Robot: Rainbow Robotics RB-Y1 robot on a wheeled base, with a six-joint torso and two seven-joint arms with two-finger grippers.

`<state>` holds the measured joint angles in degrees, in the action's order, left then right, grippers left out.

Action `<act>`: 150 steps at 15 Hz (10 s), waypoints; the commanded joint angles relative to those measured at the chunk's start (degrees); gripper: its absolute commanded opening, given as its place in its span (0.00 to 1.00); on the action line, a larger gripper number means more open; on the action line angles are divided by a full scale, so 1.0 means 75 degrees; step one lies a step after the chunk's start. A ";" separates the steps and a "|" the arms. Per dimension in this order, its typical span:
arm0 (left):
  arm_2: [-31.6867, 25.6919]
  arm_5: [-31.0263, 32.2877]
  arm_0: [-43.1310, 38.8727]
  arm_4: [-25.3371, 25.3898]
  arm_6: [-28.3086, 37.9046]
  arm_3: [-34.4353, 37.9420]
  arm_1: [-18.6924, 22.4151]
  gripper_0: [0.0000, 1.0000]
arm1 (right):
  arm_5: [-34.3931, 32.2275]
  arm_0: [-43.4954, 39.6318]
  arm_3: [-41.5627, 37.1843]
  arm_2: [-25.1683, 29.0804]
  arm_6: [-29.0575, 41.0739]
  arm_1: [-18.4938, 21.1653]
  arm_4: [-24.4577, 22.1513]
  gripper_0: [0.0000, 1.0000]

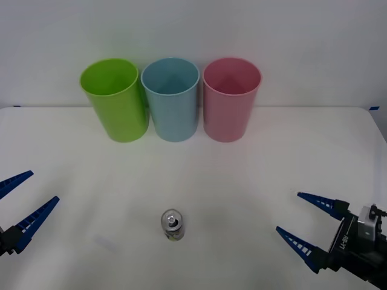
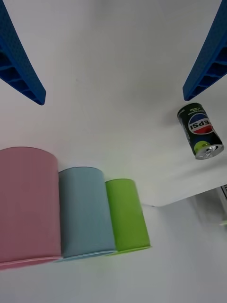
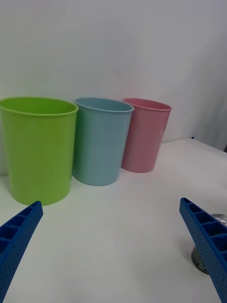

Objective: Grasp the object on the table and drop it into the matching bin: aluminum can to the light blue bin, PET bottle to the pink bin.

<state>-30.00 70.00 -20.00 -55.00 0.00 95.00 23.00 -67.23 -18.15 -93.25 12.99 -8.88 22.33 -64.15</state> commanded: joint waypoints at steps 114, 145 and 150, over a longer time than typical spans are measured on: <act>0.0000 0.0000 0.0000 0.0000 0.0000 0.0000 0.0000 1.00 | 0.6609 0.5759 -0.0164 -0.4146 0.2590 -0.0586 -0.0493 0.00; 0.0000 0.0000 0.0000 0.0000 0.0000 0.0000 0.0000 1.00 | 0.7301 0.9498 0.5215 -0.2728 0.1488 -0.3110 -0.2052 1.00; 0.0000 0.0000 0.0000 0.0000 0.0000 0.0000 0.0000 1.00 | 0.7289 0.9486 0.5215 -0.2716 0.1336 -0.3110 -0.2052 1.00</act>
<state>-30.00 70.00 -20.00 -55.00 0.00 95.00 23.00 -12.50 53.07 -54.14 -7.39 1.22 -1.00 -79.61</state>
